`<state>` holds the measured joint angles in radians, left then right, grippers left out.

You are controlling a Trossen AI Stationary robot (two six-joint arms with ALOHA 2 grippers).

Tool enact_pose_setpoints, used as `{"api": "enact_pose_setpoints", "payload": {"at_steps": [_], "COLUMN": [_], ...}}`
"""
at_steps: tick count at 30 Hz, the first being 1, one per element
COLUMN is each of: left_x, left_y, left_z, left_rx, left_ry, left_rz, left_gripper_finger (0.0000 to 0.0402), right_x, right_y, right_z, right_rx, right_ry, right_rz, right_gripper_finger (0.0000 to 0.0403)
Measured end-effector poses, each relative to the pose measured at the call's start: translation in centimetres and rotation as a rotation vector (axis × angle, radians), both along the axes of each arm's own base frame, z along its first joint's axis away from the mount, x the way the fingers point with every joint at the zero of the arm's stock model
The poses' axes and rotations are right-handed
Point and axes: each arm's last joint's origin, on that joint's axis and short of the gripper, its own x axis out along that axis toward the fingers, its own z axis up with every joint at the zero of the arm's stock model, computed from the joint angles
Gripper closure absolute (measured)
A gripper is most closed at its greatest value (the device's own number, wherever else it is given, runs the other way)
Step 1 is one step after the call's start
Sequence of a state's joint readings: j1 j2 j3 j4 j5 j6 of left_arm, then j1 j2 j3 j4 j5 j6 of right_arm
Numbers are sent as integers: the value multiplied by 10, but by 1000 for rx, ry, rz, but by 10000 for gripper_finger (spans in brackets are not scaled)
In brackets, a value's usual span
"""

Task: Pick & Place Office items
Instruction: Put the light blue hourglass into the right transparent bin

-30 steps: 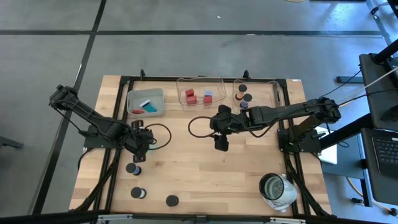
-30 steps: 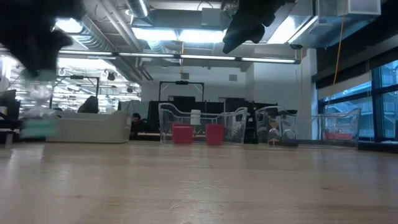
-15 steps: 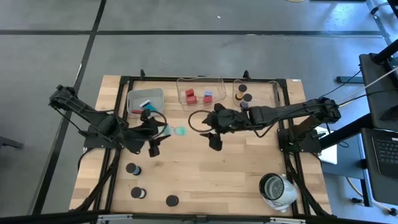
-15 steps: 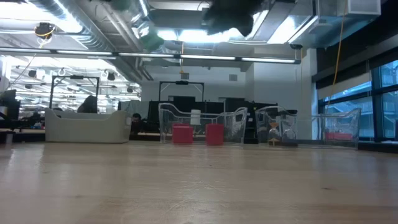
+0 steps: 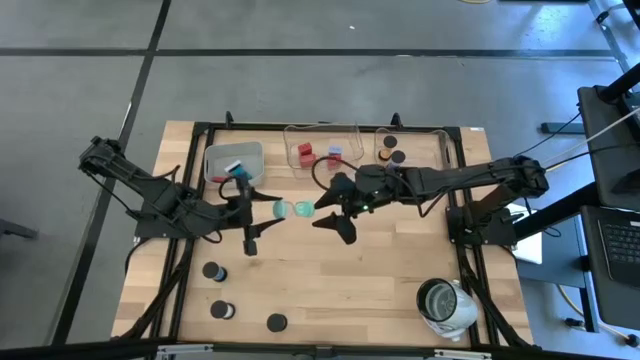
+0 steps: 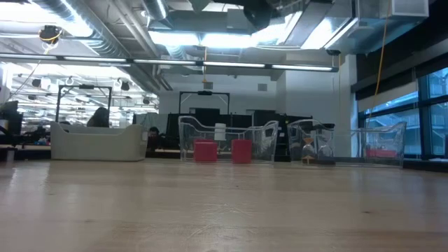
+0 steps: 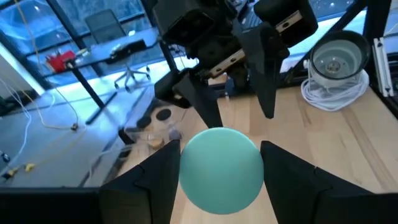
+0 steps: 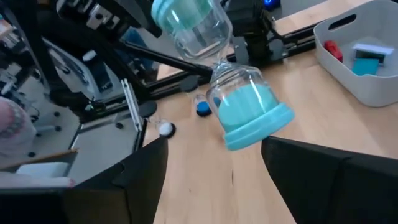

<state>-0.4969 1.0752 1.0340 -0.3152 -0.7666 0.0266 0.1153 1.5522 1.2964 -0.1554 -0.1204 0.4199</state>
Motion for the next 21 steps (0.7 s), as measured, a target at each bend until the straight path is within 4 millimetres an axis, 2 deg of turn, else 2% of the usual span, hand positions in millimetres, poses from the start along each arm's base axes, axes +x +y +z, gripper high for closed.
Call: {"api": "enact_pose_setpoints", "payload": {"at_steps": [10,15,21], "left_x": [0,0,2], "left_y": [0,-1,-2], "left_z": [0,2,9], "left_rx": [6,12,84], "left_ry": [8,-2,-47], "left_rz": [-25,-47,-69], "left_gripper_finger": [206,205,208], "right_x": [-12,-12,-13], "right_y": [-21,-32,-36], "right_z": [24,23,24], "right_rx": [24,25,86], "right_ry": [-86,-77,-71], "right_rz": [-64,-90,-14], "right_gripper_finger": [83,63,60]}}
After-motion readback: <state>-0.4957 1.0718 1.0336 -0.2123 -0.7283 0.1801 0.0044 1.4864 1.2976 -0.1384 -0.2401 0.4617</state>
